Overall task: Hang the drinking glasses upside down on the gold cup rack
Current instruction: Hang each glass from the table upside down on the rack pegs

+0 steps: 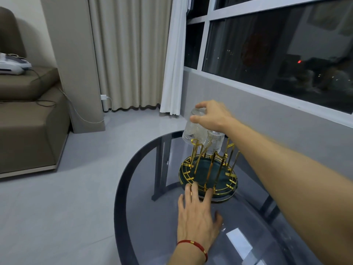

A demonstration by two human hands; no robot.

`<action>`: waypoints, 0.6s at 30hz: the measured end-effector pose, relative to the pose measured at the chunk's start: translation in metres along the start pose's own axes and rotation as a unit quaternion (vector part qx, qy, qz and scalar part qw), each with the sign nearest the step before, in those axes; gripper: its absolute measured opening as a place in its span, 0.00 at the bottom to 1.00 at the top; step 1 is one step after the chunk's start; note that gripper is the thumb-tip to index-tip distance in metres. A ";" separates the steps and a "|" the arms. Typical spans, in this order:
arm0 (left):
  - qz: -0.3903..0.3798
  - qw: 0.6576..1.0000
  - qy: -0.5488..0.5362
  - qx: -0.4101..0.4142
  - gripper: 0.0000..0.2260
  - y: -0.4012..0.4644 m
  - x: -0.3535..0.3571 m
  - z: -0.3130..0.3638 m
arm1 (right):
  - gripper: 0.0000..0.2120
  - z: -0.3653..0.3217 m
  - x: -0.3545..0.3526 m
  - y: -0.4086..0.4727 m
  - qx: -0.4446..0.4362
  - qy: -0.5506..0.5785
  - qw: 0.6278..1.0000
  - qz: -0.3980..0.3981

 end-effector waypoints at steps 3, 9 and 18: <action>0.003 1.000 0.006 -0.005 0.27 -0.001 0.000 0.000 | 0.30 0.001 0.010 -0.002 -0.002 -0.075 0.997 -0.031; -0.002 1.000 0.003 -0.010 0.27 0.000 0.003 -0.002 | 0.31 0.003 0.021 -0.002 -0.009 -0.181 0.982 -0.057; -0.017 1.000 0.014 -0.012 0.26 0.001 0.003 -0.002 | 0.35 0.003 0.025 0.001 -0.023 -0.252 0.961 -0.108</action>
Point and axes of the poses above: each hand's wrist, its own y-axis towards the middle knuckle, its own x-axis out of the palm, z = x × y, the point moved 5 cm from there along y, towards the middle knuckle, and after that the axes turned 6 degrees about y, right-handed, at the moved point
